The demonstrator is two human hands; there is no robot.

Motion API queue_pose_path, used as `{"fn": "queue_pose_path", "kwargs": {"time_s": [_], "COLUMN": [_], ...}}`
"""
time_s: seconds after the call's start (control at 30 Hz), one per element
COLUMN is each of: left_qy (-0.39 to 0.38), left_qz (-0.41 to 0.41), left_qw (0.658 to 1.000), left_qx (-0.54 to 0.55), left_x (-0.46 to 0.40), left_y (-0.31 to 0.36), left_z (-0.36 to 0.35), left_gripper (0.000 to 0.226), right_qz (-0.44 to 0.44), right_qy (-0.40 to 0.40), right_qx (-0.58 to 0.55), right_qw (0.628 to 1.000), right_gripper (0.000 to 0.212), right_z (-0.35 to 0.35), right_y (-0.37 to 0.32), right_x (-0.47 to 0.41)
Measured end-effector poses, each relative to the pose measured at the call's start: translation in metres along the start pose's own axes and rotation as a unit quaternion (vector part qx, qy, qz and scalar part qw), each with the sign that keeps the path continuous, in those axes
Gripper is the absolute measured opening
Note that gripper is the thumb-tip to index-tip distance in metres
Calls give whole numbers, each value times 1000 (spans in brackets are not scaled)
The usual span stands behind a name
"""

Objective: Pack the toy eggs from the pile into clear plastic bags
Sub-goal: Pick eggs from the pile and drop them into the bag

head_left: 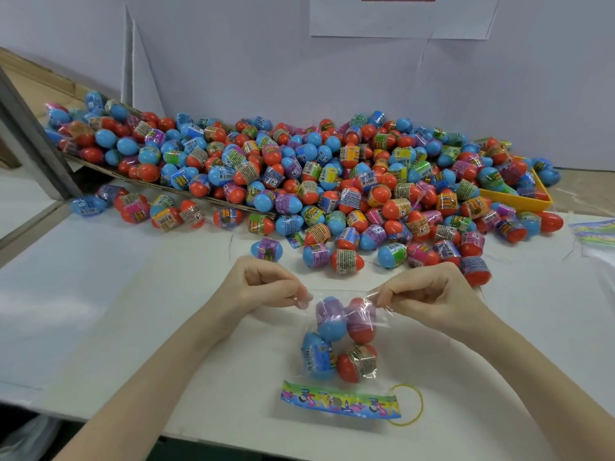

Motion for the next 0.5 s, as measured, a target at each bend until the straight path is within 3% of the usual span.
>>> {"fn": "queue_pose_path", "kwargs": {"time_s": [0.1, 0.23, 0.37, 0.4, 0.5], "left_qy": [24, 41, 40, 52, 78], "left_qz": [9, 26, 23, 16, -16], "left_qw": [999, 999, 999, 998, 996], "left_qx": [-42, -5, 11, 20, 40], "left_x": [0, 0, 1, 1, 3], "left_y": [1, -4, -2, 0, 7], "left_z": [1, 4, 2, 3, 2], "left_gripper": [25, 19, 19, 19, 19], "right_qz": [-13, -35, -39, -45, -93], "right_qy": [-3, -14, 16, 44, 108], "right_qx": [9, 32, 23, 12, -63], "right_qw": [1000, 999, 999, 998, 988], "right_gripper": [40, 44, 10, 11, 54], "right_z": [-1, 0, -2, 0, -1], "right_y": [1, 2, -3, -2, 10], "right_x": [0, 2, 5, 6, 8]}}
Point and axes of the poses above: each hand's wrist, its own x-axis away from the middle knuckle, its own z-axis out of the back of the hand, y = z × x, the point moved 7 cm from there along -x, towards the middle knuckle, and after that the axes turned 13 degrees about -y, right-handed, at the moved point
